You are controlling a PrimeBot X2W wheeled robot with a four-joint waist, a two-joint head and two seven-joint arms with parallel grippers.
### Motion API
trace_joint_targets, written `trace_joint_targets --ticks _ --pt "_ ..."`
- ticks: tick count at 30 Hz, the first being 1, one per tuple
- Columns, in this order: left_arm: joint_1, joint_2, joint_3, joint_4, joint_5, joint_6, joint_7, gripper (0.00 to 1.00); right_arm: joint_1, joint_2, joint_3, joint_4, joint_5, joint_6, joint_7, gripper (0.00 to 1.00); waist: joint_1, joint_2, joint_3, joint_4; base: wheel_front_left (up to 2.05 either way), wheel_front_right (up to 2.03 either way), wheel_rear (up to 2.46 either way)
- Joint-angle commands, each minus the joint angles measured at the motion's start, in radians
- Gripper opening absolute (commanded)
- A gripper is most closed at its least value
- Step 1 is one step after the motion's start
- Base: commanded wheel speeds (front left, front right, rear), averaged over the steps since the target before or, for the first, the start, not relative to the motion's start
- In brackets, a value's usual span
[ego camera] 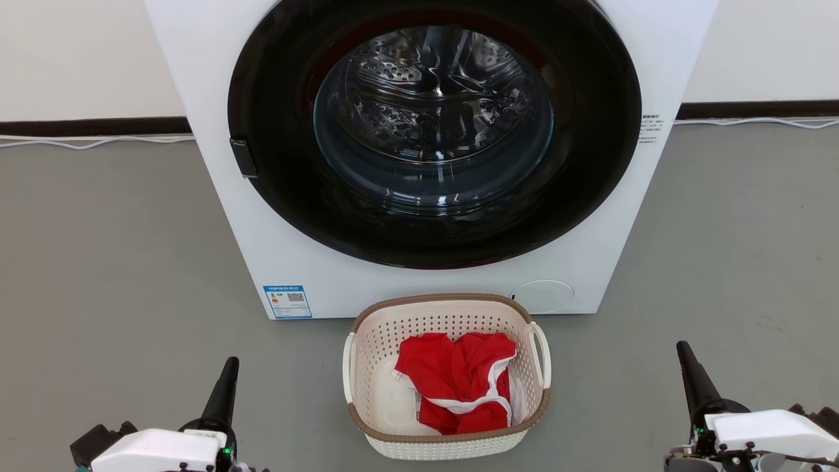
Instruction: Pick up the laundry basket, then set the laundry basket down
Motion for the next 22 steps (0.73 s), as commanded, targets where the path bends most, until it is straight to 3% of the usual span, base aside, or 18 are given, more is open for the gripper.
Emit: trace_joint_targets --ticks 1,22 --pt "-0.063 0.006 0.033 -0.022 -0.036 -0.016 0.013 0.0 -0.057 -0.012 0.016 -0.024 0.045 0.006 0.011 0.0 0.0 0.0 0.001 0.0 0.0 0.0 0.0" --pt "-0.092 0.001 0.065 -0.017 -0.226 -0.055 0.059 0.0 -0.081 -0.013 0.017 -0.02 0.274 0.007 0.032 0.0 0.0 0.0 0.012 -0.002 0.0 0.0 0.0"
